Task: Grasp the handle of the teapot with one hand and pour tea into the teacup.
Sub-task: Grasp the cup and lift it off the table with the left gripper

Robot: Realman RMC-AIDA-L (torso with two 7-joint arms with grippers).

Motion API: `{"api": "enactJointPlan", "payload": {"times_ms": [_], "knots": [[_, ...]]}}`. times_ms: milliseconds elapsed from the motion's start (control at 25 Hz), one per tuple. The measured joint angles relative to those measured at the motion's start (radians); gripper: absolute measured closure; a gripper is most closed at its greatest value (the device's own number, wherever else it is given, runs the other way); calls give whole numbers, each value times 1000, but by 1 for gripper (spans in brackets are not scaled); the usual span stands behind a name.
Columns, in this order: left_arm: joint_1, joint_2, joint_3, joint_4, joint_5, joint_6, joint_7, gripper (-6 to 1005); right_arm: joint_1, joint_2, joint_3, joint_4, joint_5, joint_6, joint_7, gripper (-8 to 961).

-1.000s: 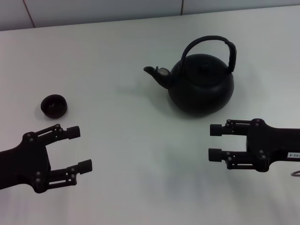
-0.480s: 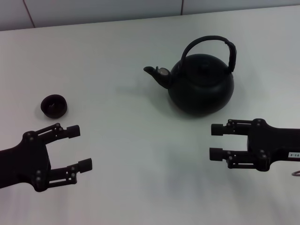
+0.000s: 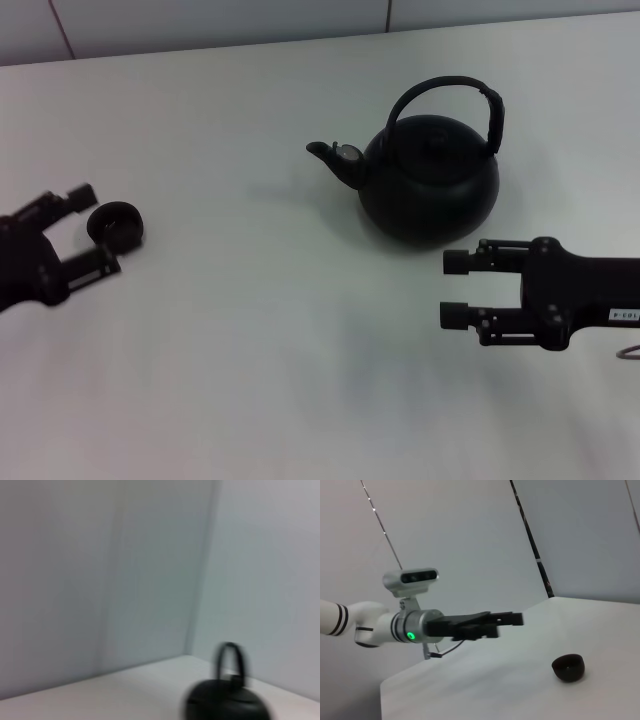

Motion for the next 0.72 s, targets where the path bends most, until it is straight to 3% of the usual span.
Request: {"api": "enactJointPlan", "payload": {"times_ms": [360,720], "knots": [[-45,-3,7,-153,-54,-263,141,159,10,-5,2,-35,6,-1,0,257],[-62,-2,11,-172,-52,-369,143,158,13,-10,3,-48,6,-2,-1,255]]}}
